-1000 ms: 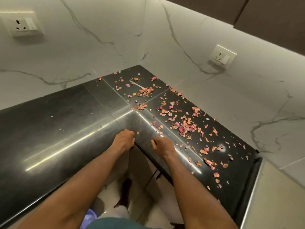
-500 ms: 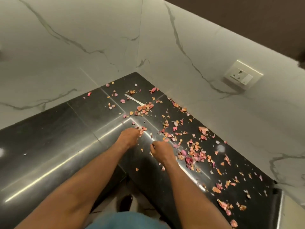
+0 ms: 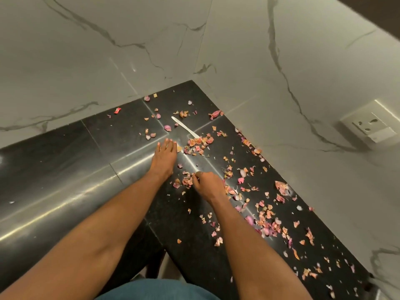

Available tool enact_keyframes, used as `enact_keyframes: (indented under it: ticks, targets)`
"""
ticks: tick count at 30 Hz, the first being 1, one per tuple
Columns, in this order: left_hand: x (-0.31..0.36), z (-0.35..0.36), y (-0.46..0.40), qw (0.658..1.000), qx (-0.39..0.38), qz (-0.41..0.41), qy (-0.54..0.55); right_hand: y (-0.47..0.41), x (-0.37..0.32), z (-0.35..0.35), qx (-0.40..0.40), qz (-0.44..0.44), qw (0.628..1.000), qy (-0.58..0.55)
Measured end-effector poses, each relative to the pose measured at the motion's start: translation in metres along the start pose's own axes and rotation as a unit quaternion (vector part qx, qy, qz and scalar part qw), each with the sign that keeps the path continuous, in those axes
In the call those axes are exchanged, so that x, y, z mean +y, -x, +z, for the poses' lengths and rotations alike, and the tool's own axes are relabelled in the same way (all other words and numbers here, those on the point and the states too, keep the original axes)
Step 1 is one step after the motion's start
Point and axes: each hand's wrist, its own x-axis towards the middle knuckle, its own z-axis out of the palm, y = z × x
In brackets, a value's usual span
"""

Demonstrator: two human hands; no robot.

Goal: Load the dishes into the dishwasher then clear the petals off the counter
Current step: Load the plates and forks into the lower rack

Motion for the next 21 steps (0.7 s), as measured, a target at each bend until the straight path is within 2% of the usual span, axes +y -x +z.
enact_keyframes:
  ticks: [2, 6, 10, 14, 21]
  targets:
    - [-0.004, 0.005, -0.006, 0.999, -0.031, -0.005, -0.005, -0.018, -0.001, 0.000, 0.009, -0.006, 1.000, 0.001]
    - [-0.017, 0.009, -0.023, 0.995, -0.079, -0.041, 0.055, -0.057, -0.001, -0.003, 0.027, 0.021, 0.999, -0.028]
    - [-0.023, 0.004, -0.036, 0.987, -0.130, -0.042, 0.083, -0.099, -0.003, -0.008, 0.075, 0.029, 0.995, -0.050]
    - [-0.023, 0.010, -0.039, 0.987, -0.128, -0.047, 0.085, -0.140, -0.012, -0.007, 0.121, 0.058, 0.988, -0.081]
    - [-0.023, 0.013, -0.044, 0.987, -0.134, -0.051, 0.068, -0.186, -0.022, -0.009, 0.110, 0.129, 0.983, -0.066]
